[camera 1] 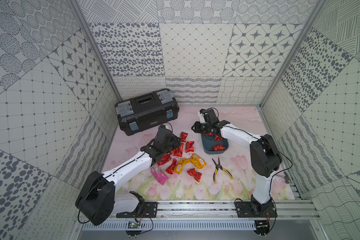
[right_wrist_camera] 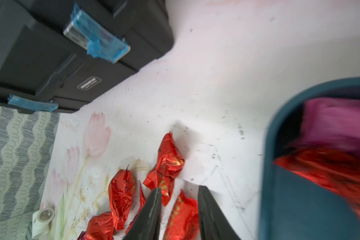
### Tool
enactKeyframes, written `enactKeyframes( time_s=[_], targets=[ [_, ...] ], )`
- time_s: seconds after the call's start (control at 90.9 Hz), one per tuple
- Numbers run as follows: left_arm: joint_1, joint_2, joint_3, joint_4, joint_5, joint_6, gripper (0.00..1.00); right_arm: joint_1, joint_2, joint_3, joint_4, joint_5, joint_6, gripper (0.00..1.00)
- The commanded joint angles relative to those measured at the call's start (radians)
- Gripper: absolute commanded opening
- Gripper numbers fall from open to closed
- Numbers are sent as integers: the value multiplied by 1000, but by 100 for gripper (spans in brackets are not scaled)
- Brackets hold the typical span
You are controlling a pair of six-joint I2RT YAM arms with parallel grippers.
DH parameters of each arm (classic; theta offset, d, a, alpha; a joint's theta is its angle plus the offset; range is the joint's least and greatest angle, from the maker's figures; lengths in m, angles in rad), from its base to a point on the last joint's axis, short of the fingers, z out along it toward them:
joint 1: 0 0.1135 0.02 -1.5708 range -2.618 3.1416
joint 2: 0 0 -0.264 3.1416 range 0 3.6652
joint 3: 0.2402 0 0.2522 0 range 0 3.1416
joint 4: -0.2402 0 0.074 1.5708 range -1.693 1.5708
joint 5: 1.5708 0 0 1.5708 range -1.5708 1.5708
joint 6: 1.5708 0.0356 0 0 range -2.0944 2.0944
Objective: Take the tea bags out of the storage box
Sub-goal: Place the tea bag at the center of the board, then pick up the tea bag from the storage box.
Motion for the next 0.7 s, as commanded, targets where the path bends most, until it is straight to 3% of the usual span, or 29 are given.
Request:
enactKeyframes(
  time_s=[0.0,0.154,0.385,0.693],
  targets=[
    [-47,75,70,74,72,39,39,-71,-70,-79,-22,35,-56,36],
    [-91,186,163,84,129,56,39,-135,-128,-153,-87,97,-124,39],
    [-133,354,274,88,160,51,42,-141,-100,-123,-232,276,-248,45],
    [-160,470,344,83,167,28,44,-143,15,-42,-244,303,-269,45]
  ],
)
